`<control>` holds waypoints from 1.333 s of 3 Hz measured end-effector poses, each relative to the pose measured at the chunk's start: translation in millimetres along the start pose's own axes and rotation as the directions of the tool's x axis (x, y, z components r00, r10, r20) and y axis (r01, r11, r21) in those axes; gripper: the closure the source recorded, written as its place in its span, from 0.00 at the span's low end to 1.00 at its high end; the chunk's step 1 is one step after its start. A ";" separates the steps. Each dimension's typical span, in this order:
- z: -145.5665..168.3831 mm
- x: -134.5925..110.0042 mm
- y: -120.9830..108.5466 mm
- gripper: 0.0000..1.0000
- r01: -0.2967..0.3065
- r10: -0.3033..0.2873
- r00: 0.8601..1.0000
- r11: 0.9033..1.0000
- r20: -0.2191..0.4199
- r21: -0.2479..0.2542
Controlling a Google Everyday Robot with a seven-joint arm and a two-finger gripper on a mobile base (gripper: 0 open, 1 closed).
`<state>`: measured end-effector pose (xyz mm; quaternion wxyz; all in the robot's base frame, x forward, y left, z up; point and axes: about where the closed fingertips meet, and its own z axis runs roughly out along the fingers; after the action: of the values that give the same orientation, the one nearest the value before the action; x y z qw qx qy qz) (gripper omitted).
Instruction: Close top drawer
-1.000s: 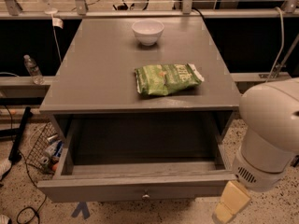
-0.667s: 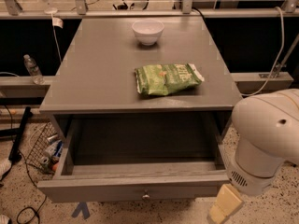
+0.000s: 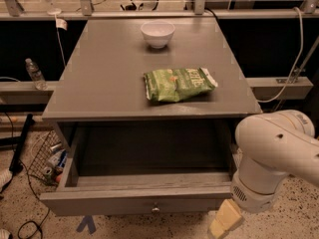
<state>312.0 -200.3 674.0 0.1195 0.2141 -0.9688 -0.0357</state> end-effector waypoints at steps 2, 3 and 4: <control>23.5 -22.7 17.6 0.00 -0.052 0.052 0.999 0.999 -0.005 -0.010; 28.3 -31.1 21.1 0.18 -0.081 0.081 0.997 0.997 0.014 -0.008; 28.4 -38.0 21.4 0.42 -0.096 0.096 0.994 0.995 0.051 -0.018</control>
Offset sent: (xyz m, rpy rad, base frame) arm 0.0139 0.0412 -0.0403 -0.0293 0.0022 -0.1100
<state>329.8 -164.3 640.8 0.0976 0.1654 -0.9805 -0.0429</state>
